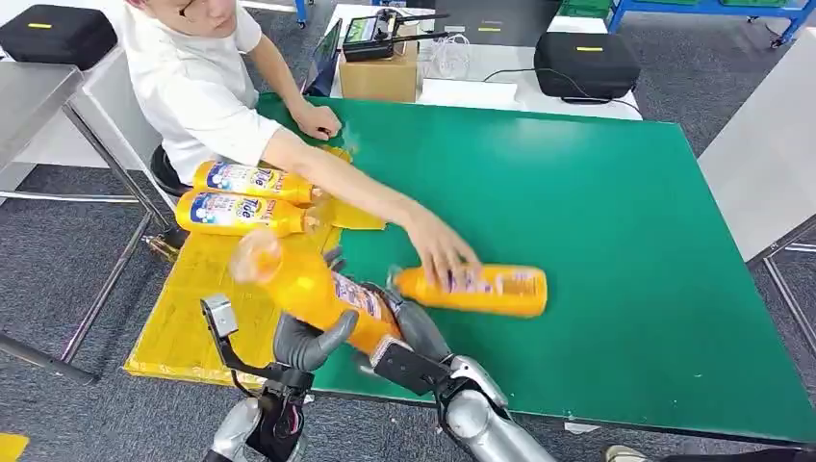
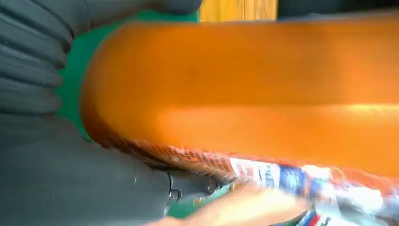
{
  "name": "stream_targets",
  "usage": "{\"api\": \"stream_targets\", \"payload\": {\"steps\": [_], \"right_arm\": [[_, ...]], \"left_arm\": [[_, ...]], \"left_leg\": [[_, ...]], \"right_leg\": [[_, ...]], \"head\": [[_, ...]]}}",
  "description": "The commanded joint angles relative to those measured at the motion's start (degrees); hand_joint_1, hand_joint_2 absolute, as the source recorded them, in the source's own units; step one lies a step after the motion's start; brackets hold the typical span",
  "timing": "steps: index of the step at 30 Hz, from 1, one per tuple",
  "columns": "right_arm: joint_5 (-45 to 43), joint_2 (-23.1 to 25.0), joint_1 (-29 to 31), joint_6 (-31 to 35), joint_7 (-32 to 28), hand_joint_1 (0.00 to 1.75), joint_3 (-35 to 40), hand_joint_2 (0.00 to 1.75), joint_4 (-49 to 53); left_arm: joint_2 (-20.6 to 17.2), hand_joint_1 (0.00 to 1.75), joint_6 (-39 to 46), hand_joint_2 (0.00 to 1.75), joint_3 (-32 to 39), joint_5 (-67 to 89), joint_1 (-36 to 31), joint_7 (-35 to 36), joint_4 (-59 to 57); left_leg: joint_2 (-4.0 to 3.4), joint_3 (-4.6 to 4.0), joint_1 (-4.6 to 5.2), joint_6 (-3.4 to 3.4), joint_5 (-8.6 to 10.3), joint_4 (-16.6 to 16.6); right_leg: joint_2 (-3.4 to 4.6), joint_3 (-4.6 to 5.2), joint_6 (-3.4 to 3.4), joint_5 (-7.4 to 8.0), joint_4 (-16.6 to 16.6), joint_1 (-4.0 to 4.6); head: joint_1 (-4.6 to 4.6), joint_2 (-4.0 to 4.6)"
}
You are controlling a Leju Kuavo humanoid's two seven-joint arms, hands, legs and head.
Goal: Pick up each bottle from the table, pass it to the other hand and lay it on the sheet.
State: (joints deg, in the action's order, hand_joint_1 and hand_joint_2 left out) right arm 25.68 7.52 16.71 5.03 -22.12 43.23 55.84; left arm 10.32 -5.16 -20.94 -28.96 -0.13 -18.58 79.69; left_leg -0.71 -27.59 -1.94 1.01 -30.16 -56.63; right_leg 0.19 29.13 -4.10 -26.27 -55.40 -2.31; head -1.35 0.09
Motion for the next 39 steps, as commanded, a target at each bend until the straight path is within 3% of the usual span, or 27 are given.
{"api": "stream_targets", "payload": {"steps": [1,12,15,17,20,26,30,35,39], "right_arm": [[-1.12,-2.46,-2.06,5.18,-5.83,0.00,0.65,0.00,3.03],[-1.08,-4.82,-7.19,9.48,-7.37,0.00,-5.62,0.00,9.59],[-0.67,-6.15,-11.62,12.15,-8.06,0.00,-9.96,0.00,14.40],[-0.51,-6.87,-15.13,13.80,-8.53,0.00,-13.82,0.00,18.54],[2.03,-8.29,-20.34,18.36,-9.24,0.00,-18.27,0.00,24.58],[2.58,-8.23,-20.90,18.04,-9.18,0.00,-18.76,0.00,25.42],[5.57,-9.03,-23.07,20.40,-8.09,0.00,-21.61,0.00,28.13],[5.39,-7.93,-23.72,16.98,-9.53,0.00,-25.15,0.00,29.57],[5.27,-6.37,-22.25,15.08,-10.62,0.00,-24.65,0.00,28.04]], "left_arm": [[-0.60,1.75,-1.27,1.75,-0.13,0.31,-2.89,-1.12,-2.42],[-2.16,1.75,-1.17,1.75,2.26,1.71,-1.91,-2.79,-0.50],[-3.39,1.75,-0.34,1.75,5.28,2.66,0.18,-3.29,1.51],[-4.60,1.75,3.09,1.75,7.60,7.54,0.46,-4.73,2.30],[-7.42,1.75,22.80,1.75,8.07,34.75,-1.61,-7.34,1.01],[-6.80,1.75,22.20,1.75,8.85,35.35,-1.93,-7.36,0.39],[-8.59,1.75,27.90,1.75,7.48,54.84,-2.06,-1.16,-0.88],[-8.33,1.75,31.68,1.75,5.82,75.10,-4.75,5.74,-4.17],[-7.20,1.75,31.52,1.75,8.77,75.31,-10.12,6.98,-11.75]], "left_leg": [[0.13,0.10,0.00,-0.16,0.02,0.13],[0.12,0.06,-0.02,-0.15,0.04,0.12],[0.10,0.10,0.00,-0.14,0.01,0.13],[0.12,0.11,-0.01,-0.14,0.01,0.15],[0.19,0.01,-0.02,-0.09,0.00,0.07],[0.11,-0.02,0.00,-0.14,0.01,0.08],[0.16,0.02,0.00,-0.15,0.04,0.12],[0.12,0.02,0.01,-0.11,0.00,0.07],[0.25,0.02,0.01,-0.13,0.08,0.11]], "right_leg": [[-0.10,-0.14,0.23,0.00,0.14,0.05],[-0.09,-0.10,0.26,0.03,0.14,0.07],[-0.08,-0.13,0.21,0.00,0.15,0.05],[-0.10,-0.15,0.23,-0.01,0.17,0.06],[-0.17,-0.08,0.17,-0.05,0.08,0.05],[-0.10,-0.02,0.23,0.00,0.09,0.05],[-0.14,-0.06,0.27,0.01,0.13,0.05],[-0.11,-0.03,0.18,-0.03,0.09,0.03],[-0.24,-0.08,0.25,0.01,0.13,0.05]], "head": [[-0.02,0.00],[0.00,0.00],[0.00,0.00],[0.00,0.00],[0.00,0.00],[0.02,0.00],[0.00,0.00],[0.00,0.00],[0.00,0.00]]}}
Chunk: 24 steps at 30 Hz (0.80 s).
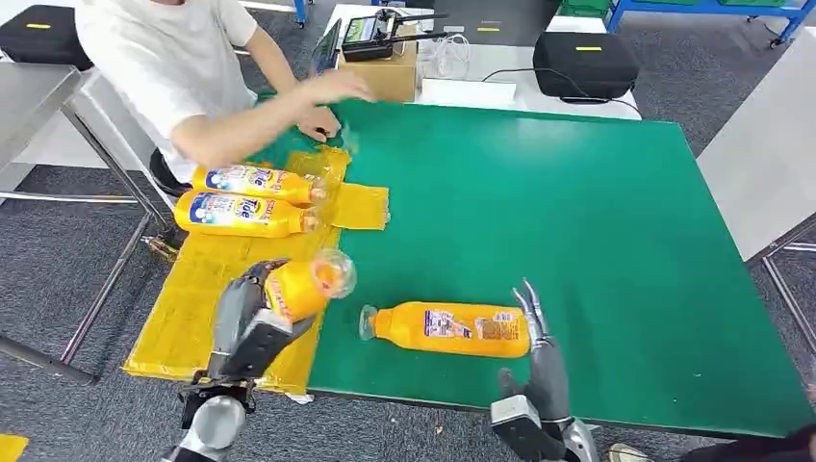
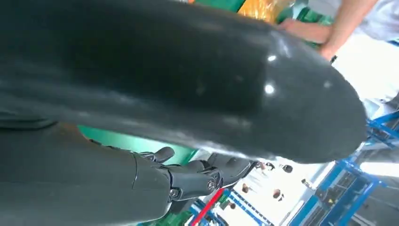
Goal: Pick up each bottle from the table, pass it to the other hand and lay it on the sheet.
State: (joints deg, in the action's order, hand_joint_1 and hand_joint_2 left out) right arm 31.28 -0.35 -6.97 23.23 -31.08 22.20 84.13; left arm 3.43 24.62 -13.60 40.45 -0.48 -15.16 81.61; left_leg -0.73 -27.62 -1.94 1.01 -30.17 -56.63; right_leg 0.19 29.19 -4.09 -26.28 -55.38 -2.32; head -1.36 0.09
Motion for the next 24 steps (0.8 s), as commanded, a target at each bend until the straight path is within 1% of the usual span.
{"api": "stream_targets", "payload": {"steps": [1,4,5,9,10,11,12,13,14,15,17,19,20,21,24], "right_arm": [[-0.93,1.83,2.09,-4.38,-2.04,0.00,-3.11,0.00,-0.84],[-1.13,2.51,4.02,-5.34,-2.54,0.00,-2.06,0.00,-2.91],[-1.14,2.57,4.19,-5.33,-2.54,0.00,-2.06,0.00,-3.25],[-1.17,2.47,4.29,-5.37,-2.60,0.00,-2.08,0.00,-3.46],[-1.79,2.53,4.41,-6.01,-3.03,0.00,-2.19,0.00,-3.47],[-2.36,2.80,4.92,-6.77,-3.30,0.00,-2.36,0.00,-4.01],[-2.60,3.02,5.38,-7.07,-3.46,0.00,-2.53,0.00,-4.56],[-3.39,3.24,6.20,-7.89,-3.90,0.00,-2.69,0.00,-5.46],[-4.37,3.53,6.85,-8.70,-4.27,0.00,-2.90,0.00,-6.16],[-4.69,3.70,7.45,-9.01,-4.40,0.00,-3.00,0.00,-6.72],[-5.28,4.05,8.71,-9.52,-4.82,0.00,-2.83,0.00,-8.08],[-6.04,4.44,9.21,-9.73,-5.10,0.00,-2.69,0.00,-8.63],[-6.23,4.55,9.21,-9.72,-5.16,0.00,-2.65,0.00,-8.70],[-6.49,4.65,9.08,-9.64,-5.22,0.00,-2.68,0.00,-8.79],[-6.94,4.53,8.41,-9.30,-5.28,0.00,-3.06,0.00,-8.77]], "left_arm": [[-0.22,1.75,1.56,1.75,2.40,6.31,-11.94,4.47,-16.90],[-1.59,1.75,2.20,1.75,3.26,11.55,-19.01,7.80,-27.35],[-1.59,1.75,2.24,1.75,3.41,11.45,-19.70,7.54,-28.27],[-1.43,1.75,2.79,1.75,3.60,11.20,-20.17,6.82,-29.56],[-2.15,1.75,3.41,1.75,2.55,14.96,-21.34,9.15,-31.44],[-2.35,1.75,2.89,1.75,2.97,16.08,-23.32,10.53,-34.33],[-3.17,1.75,3.02,1.75,1.99,19.11,-25.62,11.55,-37.66],[-3.14,1.75,1.60,1.75,2.87,19.29,-29.10,11.93,-42.86],[-3.18,1.75,0.55,1.75,3.52,19.04,-31.66,11.69,-46.64],[-3.15,1.75,0.12,1.75,4.01,19.02,-33.83,11.77,-49.80],[-3.66,1.75,-0.30,1.75,2.90,21.84,-37.73,13.80,-55.27],[-4.05,1.75,-1.73,1.75,1.64,24.15,-39.90,15.38,-58.52],[-4.20,1.75,-2.07,1.75,0.91,25.31,-40.33,16.26,-59.28],[-4.18,1.75,-3.23,1.75,0.26,26.23,-40.69,16.46,-60.15],[-3.96,1.73,-6.05,1.75,-1.05,27.63,-40.38,15.62,-60.45]], "left_leg": [[0.27,0.11,-0.01,-0.17,0.11,0.18],[0.14,0.03,-0.03,-0.12,0.12,0.12],[0.18,0.08,-0.05,-0.15,0.15,0.18],[0.05,0.08,-0.03,-0.06,0.09,0.08],[0.09,0.15,-0.05,-0.12,0.10,0.17],[0.09,0.12,-0.02,-0.08,0.08,0.11],[0.12,0.14,-0.03,-0.11,0.08,0.14],[0.15,0.07,-0.04,-0.07,0.09,0.08],[0.20,0.11,-0.05,-0.12,0.11,0.13],[0.14,0.01,-0.05,-0.06,0.10,0.05],[0.19,0.01,-0.07,-0.11,0.17,0.11],[0.10,-0.03,-0.05,-0.04,0.12,0.02],[0.11,-0.01,-0.07,-0.08,0.15,0.07],[0.08,0.00,-0.05,-0.05,0.11,0.04],[0.09,0.08,-0.08,-0.12,0.11,0.11]], "right_leg": [[-0.22,-0.18,0.32,0.04,0.18,0.08],[-0.10,-0.08,0.26,0.08,0.11,0.07],[-0.13,-0.14,0.34,0.11,0.17,0.11],[-0.02,-0.12,0.17,0.04,0.05,0.06],[-0.04,-0.20,0.28,0.05,0.15,0.10],[-0.06,-0.17,0.19,0.01,0.07,0.05],[-0.08,-0.21,0.24,0.01,0.11,0.08],[-0.11,-0.17,0.19,0.02,0.05,0.07],[-0.14,-0.22,0.28,0.03,0.12,0.10],[-0.09,-0.12,0.19,0.04,0.03,0.08],[-0.13,-0.14,0.32,0.10,0.09,0.13],[-0.06,-0.04,0.18,0.06,-0.02,0.07],[-0.06,-0.06,0.27,0.09,0.03,0.11],[-0.04,-0.06,0.18,0.05,0.01,0.08],[-0.05,-0.15,0.25,0.05,0.09,0.13]], "head": [[0.02,0.00],[0.00,0.00],[0.02,0.00],[0.00,0.00],[0.00,0.00],[0.00,0.00],[0.00,0.00],[0.02,0.00],[0.00,0.00],[0.02,0.00],[0.00,0.00],[0.00,0.00],[0.02,0.00],[0.00,0.00],[0.00,0.00]]}}
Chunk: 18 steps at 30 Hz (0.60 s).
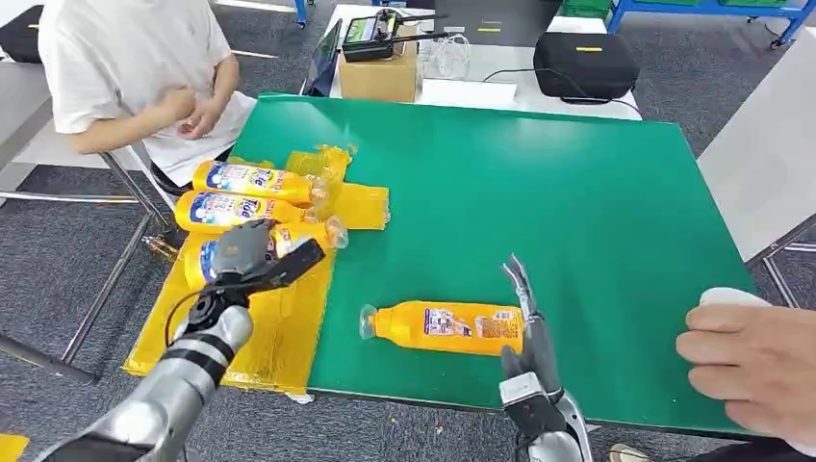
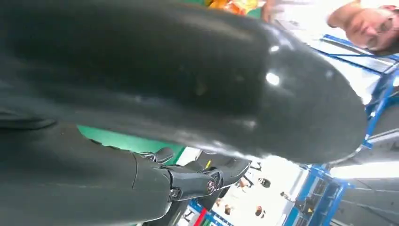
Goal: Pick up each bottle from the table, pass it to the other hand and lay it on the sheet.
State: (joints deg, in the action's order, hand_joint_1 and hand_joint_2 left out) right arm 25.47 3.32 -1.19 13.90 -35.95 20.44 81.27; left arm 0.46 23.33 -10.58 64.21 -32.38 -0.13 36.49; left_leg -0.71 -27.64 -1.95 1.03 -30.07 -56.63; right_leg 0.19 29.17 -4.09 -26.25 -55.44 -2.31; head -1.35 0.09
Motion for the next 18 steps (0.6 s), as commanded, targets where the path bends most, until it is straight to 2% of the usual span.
{"api": "stream_targets", "payload": {"steps": [1,4,5,6,7,8,9,12,15,18], "right_arm": [[-1.49,0.86,2.24,0.37,-0.54,0.00,-1.86,0.00,-5.89],[-2.93,1.12,1.80,0.24,-1.13,0.00,-3.26,0.00,-5.72],[-2.92,1.19,1.89,0.19,-1.13,0.00,-3.35,0.00,-5.62],[-2.91,1.29,2.00,0.18,-1.12,0.00,-3.37,0.00,-5.48],[-2.92,1.48,2.14,0.17,-1.10,0.00,-3.40,0.00,-5.29],[-2.90,1.52,2.33,0.10,-1.10,0.00,-3.24,0.00,-5.32],[-2.84,1.50,2.52,0.08,-1.18,0.00,-3.04,0.00,-5.51],[-2.84,1.50,2.52,0.08,-1.18,0.00,-3.04,0.00,-5.51],[-2.66,1.47,3.11,0.15,-1.57,0.00,-2.53,0.00,-7.06],[-2.88,1.41,3.18,0.78,-2.00,0.00,-2.30,0.00,-7.90]], "left_arm": [[-0.57,1.75,-6.82,1.75,-3.30,2.67,-8.00,-0.76,-14.96],[-0.30,1.68,-8.80,1.75,-4.70,3.60,-7.29,-1.20,-14.01],[-0.28,1.47,-9.55,1.75,-5.43,4.44,-7.48,-0.26,-14.23],[-0.10,0.80,-10.47,1.75,-5.69,4.64,-7.64,0.00,-14.52],[0.05,0.42,-12.37,1.75,-5.74,4.49,-7.99,0.04,-14.99],[0.19,0.30,-15.21,1.75,-5.56,3.60,-8.24,-0.50,-15.36],[0.22,0.03,-17.75,1.75,-5.27,2.42,-8.28,-1.84,-15.32],[0.22,0.03,-17.75,1.75,-5.27,2.42,-8.28,-1.84,-15.32],[-0.25,0.00,-26.18,1.75,-3.70,-2.29,-8.74,-7.35,-15.27],[-0.88,0.00,-26.52,1.75,-4.75,-4.84,-8.69,-10.02,-12.70]], "left_leg": [[0.05,0.05,-0.02,-0.11,0.00,0.07],[0.10,0.12,-0.03,-0.17,-0.01,0.12],[0.12,0.16,-0.03,-0.22,-0.01,0.17],[0.11,0.06,-0.03,-0.16,-0.01,0.08],[0.09,0.04,-0.02,-0.12,-0.01,0.04],[0.13,0.06,-0.01,-0.15,0.01,0.09],[0.07,0.01,0.01,-0.10,0.00,0.04],[0.07,0.04,0.00,-0.13,0.04,0.11],[0.06,0.12,-0.02,-0.15,0.05,0.15],[0.02,0.13,0.00,-0.15,0.03,0.12]], "right_leg": [[-0.03,-0.07,0.16,-0.01,0.07,0.05],[-0.07,-0.19,0.22,-0.02,0.16,0.08],[-0.08,-0.24,0.29,-0.02,0.21,0.09],[-0.08,-0.14,0.21,-0.02,0.13,0.08],[-0.06,-0.10,0.17,-0.02,0.08,0.05],[-0.09,-0.13,0.22,0.00,0.12,0.05],[-0.03,-0.06,0.17,0.01,0.07,0.03],[-0.03,-0.08,0.26,0.05,0.12,0.05],[-0.01,-0.13,0.30,0.07,0.18,0.08],[0.01,-0.14,0.23,0.05,0.13,0.05]], "head": [[0.00,0.00],[0.00,0.00],[0.02,0.00],[0.00,0.00],[0.02,0.00],[0.00,0.00],[0.00,0.00],[0.00,0.00],[-0.02,0.00],[0.00,0.00]]}}
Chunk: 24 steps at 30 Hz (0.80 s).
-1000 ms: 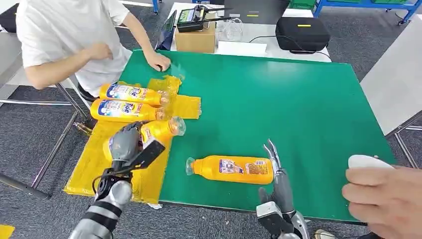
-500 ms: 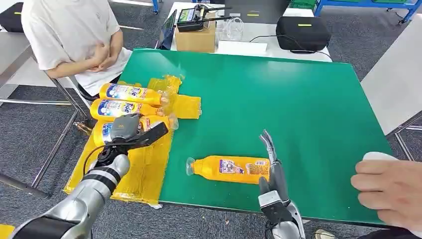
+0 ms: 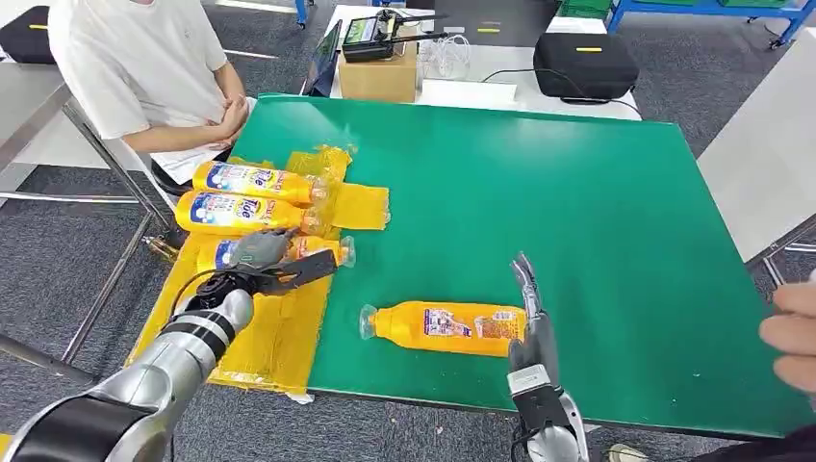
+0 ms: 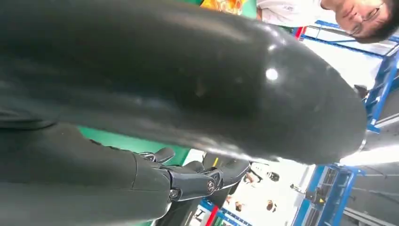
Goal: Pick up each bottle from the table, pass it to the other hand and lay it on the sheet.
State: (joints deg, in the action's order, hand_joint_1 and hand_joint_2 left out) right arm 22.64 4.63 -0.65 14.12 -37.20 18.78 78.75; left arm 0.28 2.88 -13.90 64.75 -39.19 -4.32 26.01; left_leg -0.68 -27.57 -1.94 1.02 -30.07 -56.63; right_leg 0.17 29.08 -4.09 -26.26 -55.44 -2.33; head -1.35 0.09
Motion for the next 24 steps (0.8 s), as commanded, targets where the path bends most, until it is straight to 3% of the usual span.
{"api": "stream_targets", "payload": {"steps": [1,11,13,16,19,24], "right_arm": [[0.32,-0.04,2.47,0.96,-0.95,0.00,-0.47,0.00,-5.36],[4.40,-2.16,3.15,3.80,-0.51,0.00,2.13,0.00,-6.82],[4.36,-2.42,3.28,3.76,-0.65,0.00,2.12,0.00,-7.55],[5.28,-2.35,1.80,5.90,-0.33,0.00,0.91,0.00,-5.94],[11.66,-3.65,1.74,9.94,2.16,0.00,1.35,0.00,-7.02],[11.69,-3.56,1.90,10.05,2.06,0.00,1.29,0.00,-7.40]], "left_arm": [[-0.45,0.00,-5.64,1.75,-1.34,-6.90,-2.01,-6.31,-1.29],[0.40,0.00,-6.36,1.75,5.72,-28.50,1.97,-14.09,10.42],[-0.16,0.00,-6.57,1.75,4.99,-29.45,2.63,-13.60,11.99],[0.24,0.00,0.66,1.75,4.10,-30.43,6.58,-13.31,19.96],[1.02,0.00,2.47,1.75,3.68,-35.09,11.85,-12.50,30.26],[0.76,0.00,2.34,1.75,3.40,-35.26,11.91,-12.26,30.45]], "left_leg": [[-0.01,0.10,-0.03,-0.17,0.05,0.15],[0.15,0.09,-0.03,-0.16,0.02,0.12],[0.13,0.10,-0.04,-0.14,0.01,0.09],[0.14,0.02,-0.04,-0.12,0.01,0.07],[0.19,0.09,-0.02,-0.22,0.03,0.16],[0.21,0.03,-0.04,-0.18,0.02,0.11]], "right_leg": [[0.03,-0.11,0.27,0.07,0.17,0.09],[-0.13,-0.15,0.28,0.03,0.13,0.09],[-0.11,-0.14,0.25,0.02,0.12,0.10],[-0.14,-0.08,0.19,0.02,0.09,0.08],[-0.17,-0.17,0.27,0.04,0.23,0.09],[-0.20,-0.12,0.26,0.03,0.18,0.10]], "head": [[0.00,0.00],[0.00,0.00],[0.00,0.00],[0.00,0.00],[0.00,0.00],[0.02,0.00]]}}
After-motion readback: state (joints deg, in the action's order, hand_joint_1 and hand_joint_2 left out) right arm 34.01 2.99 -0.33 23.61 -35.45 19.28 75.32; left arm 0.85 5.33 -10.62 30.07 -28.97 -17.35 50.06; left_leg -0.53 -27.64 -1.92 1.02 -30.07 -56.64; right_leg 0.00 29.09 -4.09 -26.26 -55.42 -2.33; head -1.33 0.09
